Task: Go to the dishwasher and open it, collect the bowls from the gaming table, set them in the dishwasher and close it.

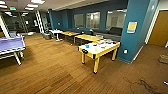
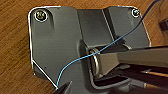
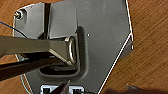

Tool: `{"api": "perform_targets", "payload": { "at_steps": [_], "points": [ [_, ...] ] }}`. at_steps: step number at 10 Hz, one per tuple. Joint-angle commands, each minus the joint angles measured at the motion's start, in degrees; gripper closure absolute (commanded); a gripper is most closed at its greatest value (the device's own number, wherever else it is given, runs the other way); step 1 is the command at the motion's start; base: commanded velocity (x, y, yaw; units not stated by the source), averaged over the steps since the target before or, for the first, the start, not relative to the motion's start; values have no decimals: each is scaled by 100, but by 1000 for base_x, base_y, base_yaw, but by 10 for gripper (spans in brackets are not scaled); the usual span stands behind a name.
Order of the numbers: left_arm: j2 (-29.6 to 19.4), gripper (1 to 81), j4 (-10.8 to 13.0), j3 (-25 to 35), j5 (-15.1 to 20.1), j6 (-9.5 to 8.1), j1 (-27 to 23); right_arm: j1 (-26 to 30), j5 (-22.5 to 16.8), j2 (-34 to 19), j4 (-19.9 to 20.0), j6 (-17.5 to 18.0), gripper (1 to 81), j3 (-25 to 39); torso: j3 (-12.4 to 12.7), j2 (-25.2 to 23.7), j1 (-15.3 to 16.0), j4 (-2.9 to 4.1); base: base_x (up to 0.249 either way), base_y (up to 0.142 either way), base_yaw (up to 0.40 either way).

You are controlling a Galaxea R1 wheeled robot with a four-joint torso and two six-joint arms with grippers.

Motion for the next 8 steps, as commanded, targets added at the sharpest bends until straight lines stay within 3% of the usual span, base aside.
{"api": "perform_targets", "payload": {
  "at_steps": [1,8],
  "points": [
    [26,10,-20,20,300,-7,-185,298,-296,-12,-18,-11,10,9,0,0,1,0,0,0,-131],
    [34,10,-20,20,283,2,-158,280,-296,6,-18,-11,10,9,0,0,1,0,0,-11,-17]
  ]
}}
